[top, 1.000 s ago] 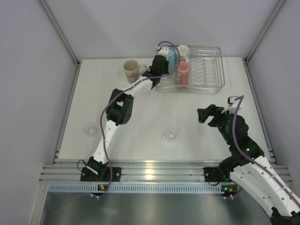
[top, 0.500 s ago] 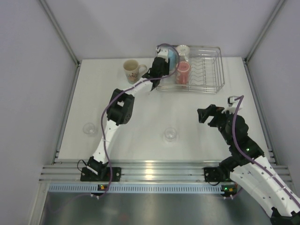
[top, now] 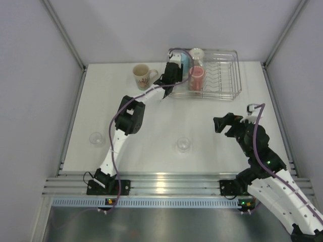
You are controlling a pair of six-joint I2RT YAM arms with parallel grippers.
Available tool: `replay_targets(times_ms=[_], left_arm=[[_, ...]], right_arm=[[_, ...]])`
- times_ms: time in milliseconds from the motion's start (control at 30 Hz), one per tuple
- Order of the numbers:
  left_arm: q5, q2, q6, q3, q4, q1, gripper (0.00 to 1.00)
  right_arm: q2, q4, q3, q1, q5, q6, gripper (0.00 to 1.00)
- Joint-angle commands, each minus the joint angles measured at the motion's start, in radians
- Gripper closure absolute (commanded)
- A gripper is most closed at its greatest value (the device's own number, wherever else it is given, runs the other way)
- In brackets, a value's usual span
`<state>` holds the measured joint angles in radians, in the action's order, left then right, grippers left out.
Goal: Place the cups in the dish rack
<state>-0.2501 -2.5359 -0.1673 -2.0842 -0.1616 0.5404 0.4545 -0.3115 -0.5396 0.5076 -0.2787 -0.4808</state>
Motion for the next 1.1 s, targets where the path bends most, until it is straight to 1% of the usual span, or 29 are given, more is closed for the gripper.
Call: replay_targets(times_ms=[0,167,333,433,533,633,667,700,767,800,900,1067], left_arm=[[-0.049,0.078,-0.003,-0.053,-0.006,-0.014,0.53],[0.012,0.135,0.0,-0.014,-0.01,-0.013,0.52],[0.035,0.252,0.012,0.056,-0.009,-0.011,0.48],[0.078,0.311,0.012,0.088,0.011,-0.011,0.45],[0.1,0.362,0.011,0.102,0.075,-0.011,0.45],[0.071,0.416,0.017,0.14,0.144,-0.011,0.45],[0.036,0.455,0.029,0.15,0.157,-0.011,0.44],[0.019,0.472,0.037,0.157,0.221,-0.013,0.45],[-0.029,0.524,0.067,0.171,0.273,-0.011,0.45],[-0.075,0.54,0.078,0.174,0.296,-0.013,0.45],[-0.13,0.592,0.104,0.191,0.381,-0.014,0.44],[-0.152,0.631,0.063,0.214,0.514,-0.062,0.44]], right_arm=[[-0.011,-0.006,-0.062,-0.009,0.004,-0.005,0.07],[0.021,-0.003,-0.08,-0.009,0.01,0.004,0.07],[0.038,-0.001,-0.094,-0.007,0.039,-0.002,0.07],[0.036,-0.003,-0.095,-0.007,0.049,-0.012,0.07],[0.036,-0.005,-0.098,-0.007,0.061,-0.021,0.07],[0.041,-0.026,-0.114,-0.009,0.076,-0.021,0.07],[0.042,-0.043,-0.118,-0.007,0.084,-0.019,0.07],[0.039,-0.05,-0.123,-0.009,0.088,-0.019,0.06],[0.035,-0.063,-0.131,-0.009,0.105,-0.021,0.06],[0.03,-0.069,-0.131,-0.007,0.11,-0.027,0.06],[0.012,-0.074,-0.123,-0.007,0.133,-0.042,0.06],[-0.005,-0.09,-0.115,-0.009,0.168,-0.058,0.06]])
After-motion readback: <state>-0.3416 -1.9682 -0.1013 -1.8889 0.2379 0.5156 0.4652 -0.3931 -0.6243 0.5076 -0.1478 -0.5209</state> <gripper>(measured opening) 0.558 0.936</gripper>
